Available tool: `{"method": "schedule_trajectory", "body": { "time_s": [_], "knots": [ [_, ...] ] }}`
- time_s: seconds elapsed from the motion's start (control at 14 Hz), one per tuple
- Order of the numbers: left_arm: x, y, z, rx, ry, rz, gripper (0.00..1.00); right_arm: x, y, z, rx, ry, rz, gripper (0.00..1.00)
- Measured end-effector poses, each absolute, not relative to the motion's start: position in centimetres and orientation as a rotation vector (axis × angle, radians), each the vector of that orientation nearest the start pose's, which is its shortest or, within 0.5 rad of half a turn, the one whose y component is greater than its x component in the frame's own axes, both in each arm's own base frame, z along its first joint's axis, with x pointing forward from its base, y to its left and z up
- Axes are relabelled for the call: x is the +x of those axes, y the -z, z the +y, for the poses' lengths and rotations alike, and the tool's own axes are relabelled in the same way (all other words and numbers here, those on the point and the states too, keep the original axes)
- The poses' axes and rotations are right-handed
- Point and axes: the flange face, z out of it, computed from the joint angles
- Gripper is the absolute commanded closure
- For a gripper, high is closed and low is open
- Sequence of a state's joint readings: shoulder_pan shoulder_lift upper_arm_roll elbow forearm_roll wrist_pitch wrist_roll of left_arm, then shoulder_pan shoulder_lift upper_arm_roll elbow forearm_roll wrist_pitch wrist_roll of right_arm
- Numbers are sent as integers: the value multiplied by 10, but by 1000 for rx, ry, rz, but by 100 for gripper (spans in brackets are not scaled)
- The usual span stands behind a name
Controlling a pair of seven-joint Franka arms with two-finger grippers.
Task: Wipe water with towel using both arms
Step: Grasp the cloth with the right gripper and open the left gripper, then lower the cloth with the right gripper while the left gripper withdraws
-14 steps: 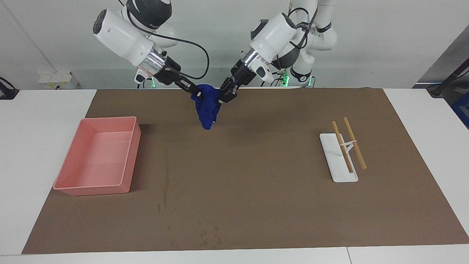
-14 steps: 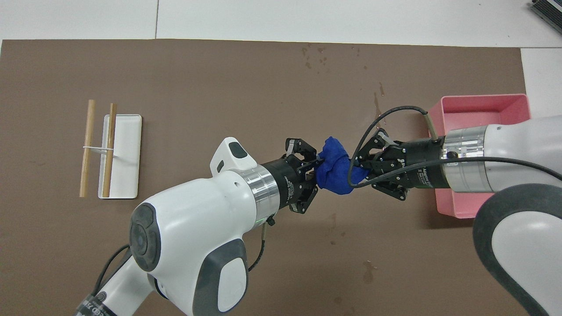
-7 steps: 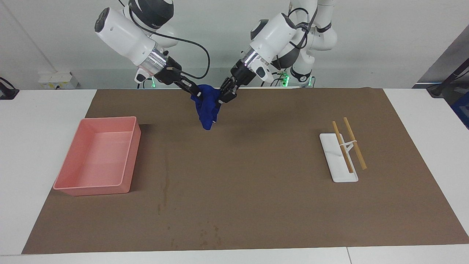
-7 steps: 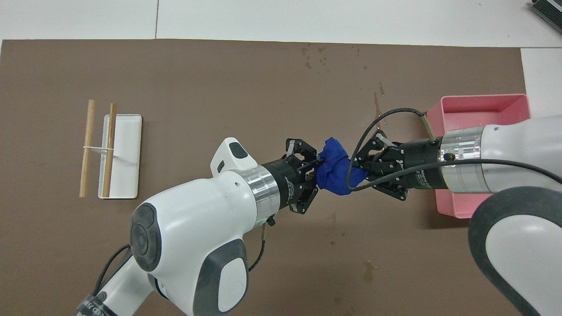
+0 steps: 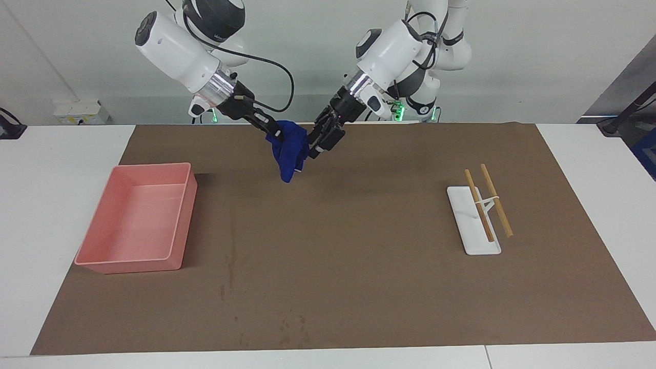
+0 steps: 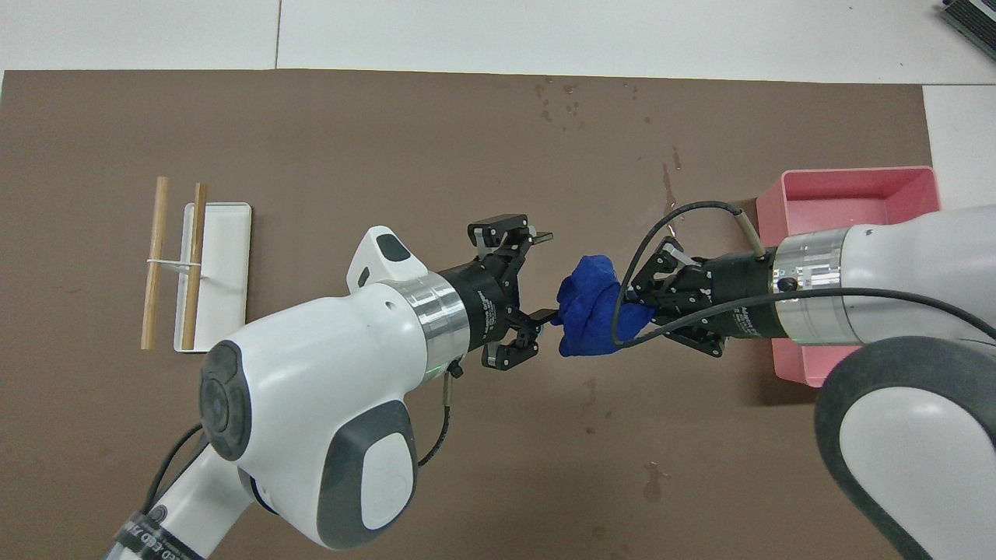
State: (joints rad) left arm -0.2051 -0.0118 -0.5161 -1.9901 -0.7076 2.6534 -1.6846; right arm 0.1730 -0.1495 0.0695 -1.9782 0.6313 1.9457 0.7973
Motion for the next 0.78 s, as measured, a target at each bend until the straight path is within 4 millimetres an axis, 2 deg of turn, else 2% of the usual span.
{"method": "schedule_trajectory", "body": {
  "time_s": [0.14,0.43,0.57,0.78],
  "knots": [
    [478,-533,-357,1747,306,1613,0,502,-548,167,-2513,-200,835,100],
    [520,-526,-285,1984,146,1542,0,496,-519,154,-2804,-115,404,100],
    [535,-523,-249,2086,66,1481,0,495,-504,143,-2926,-84,158,100],
    [549,-515,-201,2353,-68,1295,0,493,-486,127,-3055,-73,-196,100]
  ]
}}
